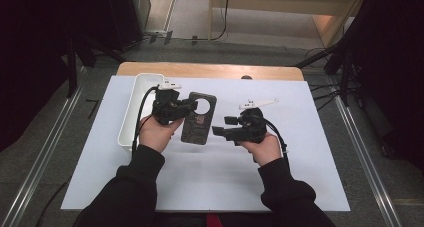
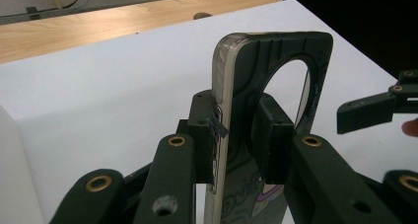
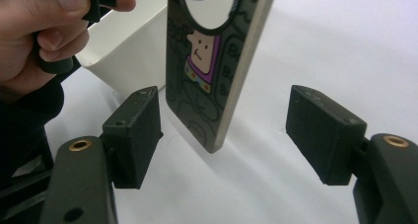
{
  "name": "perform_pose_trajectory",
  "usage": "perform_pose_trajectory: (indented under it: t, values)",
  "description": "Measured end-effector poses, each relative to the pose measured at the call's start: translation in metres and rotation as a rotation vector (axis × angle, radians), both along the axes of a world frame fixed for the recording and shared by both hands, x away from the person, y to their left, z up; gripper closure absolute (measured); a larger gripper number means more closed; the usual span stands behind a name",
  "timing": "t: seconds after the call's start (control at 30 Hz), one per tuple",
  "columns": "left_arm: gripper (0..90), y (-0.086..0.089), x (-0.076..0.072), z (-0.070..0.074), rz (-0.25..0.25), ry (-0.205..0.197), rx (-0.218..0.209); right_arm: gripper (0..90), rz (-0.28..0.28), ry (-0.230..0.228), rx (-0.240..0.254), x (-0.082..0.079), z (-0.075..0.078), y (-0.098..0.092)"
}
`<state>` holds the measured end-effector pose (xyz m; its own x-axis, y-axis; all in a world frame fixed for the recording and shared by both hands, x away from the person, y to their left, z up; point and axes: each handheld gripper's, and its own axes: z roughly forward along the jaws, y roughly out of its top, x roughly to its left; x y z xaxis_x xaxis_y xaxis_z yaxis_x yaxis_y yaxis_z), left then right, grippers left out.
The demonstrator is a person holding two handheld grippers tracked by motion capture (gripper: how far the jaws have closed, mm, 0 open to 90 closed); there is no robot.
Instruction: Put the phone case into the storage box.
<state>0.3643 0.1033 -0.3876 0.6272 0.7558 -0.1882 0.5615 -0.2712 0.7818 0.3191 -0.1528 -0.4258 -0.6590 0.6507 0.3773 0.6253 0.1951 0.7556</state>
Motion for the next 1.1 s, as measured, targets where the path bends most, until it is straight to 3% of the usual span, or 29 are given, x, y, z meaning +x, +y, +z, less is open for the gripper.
perform_pose_trajectory:
  t: [0.4, 1.1]
  values:
    - [72.4, 0.003, 0.0, 0.003, -0.01, 0.004, -0.026, 26.8, 0.014, -0.025, -0.017, -0.005, -0.003, -0.019]
    - [72.3, 0.008, 0.0, 0.007, -0.016, -0.001, -0.046, 26.4, 0.063, 0.011, -0.053, -0.029, -0.023, -0.042]
